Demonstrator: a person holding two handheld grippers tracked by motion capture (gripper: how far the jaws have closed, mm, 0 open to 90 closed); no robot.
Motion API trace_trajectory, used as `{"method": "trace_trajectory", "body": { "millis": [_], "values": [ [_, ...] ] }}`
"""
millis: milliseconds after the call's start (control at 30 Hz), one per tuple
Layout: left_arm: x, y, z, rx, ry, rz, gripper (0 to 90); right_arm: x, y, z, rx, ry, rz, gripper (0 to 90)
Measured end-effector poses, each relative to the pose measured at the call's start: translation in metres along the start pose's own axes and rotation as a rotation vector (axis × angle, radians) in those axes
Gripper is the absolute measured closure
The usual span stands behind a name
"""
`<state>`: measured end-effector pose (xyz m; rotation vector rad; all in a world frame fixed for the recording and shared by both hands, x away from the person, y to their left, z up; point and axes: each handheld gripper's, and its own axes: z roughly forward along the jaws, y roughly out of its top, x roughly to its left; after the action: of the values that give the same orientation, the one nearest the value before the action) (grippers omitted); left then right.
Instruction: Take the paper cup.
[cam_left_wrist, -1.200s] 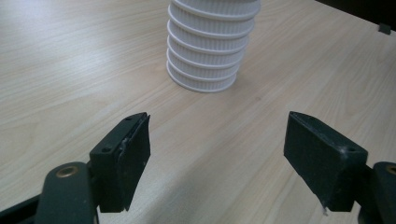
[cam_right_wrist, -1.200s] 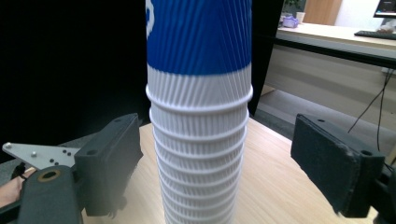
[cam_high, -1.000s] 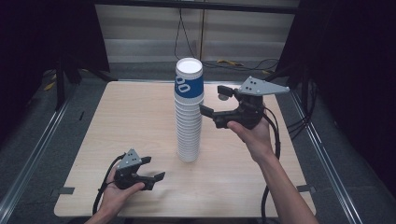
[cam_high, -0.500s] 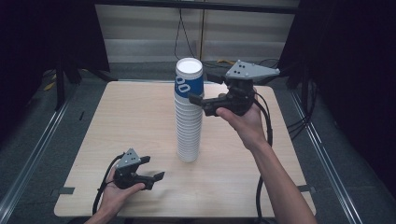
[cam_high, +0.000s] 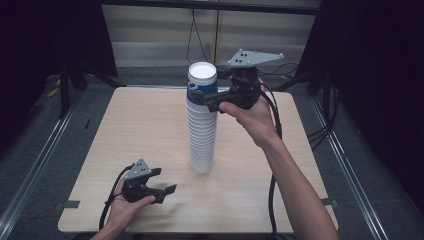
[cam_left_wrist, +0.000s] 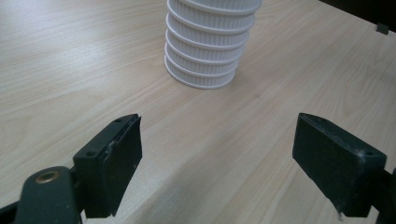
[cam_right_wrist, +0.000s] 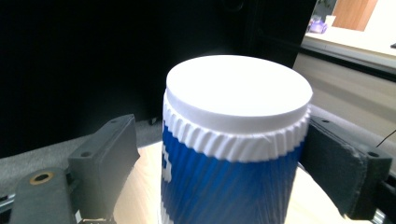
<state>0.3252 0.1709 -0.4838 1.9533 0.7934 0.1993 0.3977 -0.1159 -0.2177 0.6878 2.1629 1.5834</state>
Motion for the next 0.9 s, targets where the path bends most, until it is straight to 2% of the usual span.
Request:
{"method": "trace_trajectory", "body": {
  "millis": [267, 300, 400, 567, 633, 733, 900],
  "values": [
    [-0.0006, -0.0004, 0.0018, 0.014, -0.011, 0.005, 15.8, -0.0041, 0.0034, 0.0078, 0.045, 0.009, 0.005, 16.8],
    [-0.0005, -0.0003, 0.002, 0.015, -0.009, 0.007, 15.8, -0.0045, 0.0033, 0.0094, 0.048, 0.012, 0.005, 19.7],
    [-0.0001, -0.0006, 0.0026, 0.026, -0.016, 0.005, 15.8, -0.0059, 0.0031, 0.0097, 0.038, 0.006, 0.01, 24.2],
    [-0.0012, -0.0008, 0.0045, 0.04, -0.022, 0.019, 15.9, -0.0071, 0.0034, 0.0086, 0.038, 0.005, 0.01, 24.8],
    [-0.0014, -0.0004, 0.0045, 0.044, -0.019, 0.027, 15.9, -0.0069, 0.0053, 0.0069, 0.015, 0.004, 0.012, 24.9],
    [-0.0014, -0.0004, 0.0043, 0.043, -0.017, 0.024, 15.9, -0.0063, 0.0084, 0.0048, 0.0, 0.001, 0.012, 25.2],
    [-0.0007, -0.0004, 0.004, 0.039, -0.015, 0.022, 16.0, -0.0058, 0.0108, 0.0048, 0.005, -0.002, 0.01, 25.5]
  ]
}}
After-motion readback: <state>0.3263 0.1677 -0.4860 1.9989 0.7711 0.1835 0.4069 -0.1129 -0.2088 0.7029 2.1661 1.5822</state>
